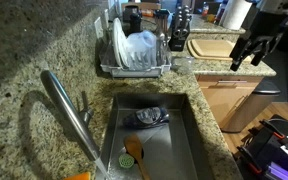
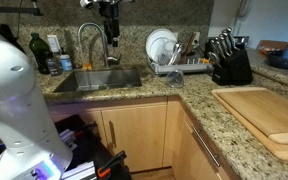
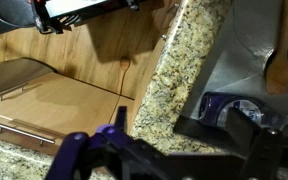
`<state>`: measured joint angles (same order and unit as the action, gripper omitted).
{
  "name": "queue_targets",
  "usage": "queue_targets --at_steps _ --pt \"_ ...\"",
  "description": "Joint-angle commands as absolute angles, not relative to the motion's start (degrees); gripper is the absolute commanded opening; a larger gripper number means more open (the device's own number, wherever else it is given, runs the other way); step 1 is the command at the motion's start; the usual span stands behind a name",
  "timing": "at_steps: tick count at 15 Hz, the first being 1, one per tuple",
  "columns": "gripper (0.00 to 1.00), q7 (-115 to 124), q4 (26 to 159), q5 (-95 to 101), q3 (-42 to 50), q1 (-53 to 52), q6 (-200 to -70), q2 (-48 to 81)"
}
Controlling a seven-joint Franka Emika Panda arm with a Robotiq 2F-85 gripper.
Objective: Close the tap
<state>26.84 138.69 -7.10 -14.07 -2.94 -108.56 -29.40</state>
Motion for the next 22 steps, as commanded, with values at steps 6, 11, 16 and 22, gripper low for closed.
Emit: queue_targets --at_steps 6,11,16,22 --pt "1.0 21.81 129.01 -5.69 -12.47 -3.12 -119.74 -10.02" --pt "1.0 18.19 123.69 -4.24 -11.44 -5.16 -125.84 -3.39" --pt "1.0 12.49 111.36 -5.55 -11.45 -6.61 -126.19 8.84" --pt "1.0 1.16 90.44 -0.68 -12.71 -12.65 -124.66 25.82"
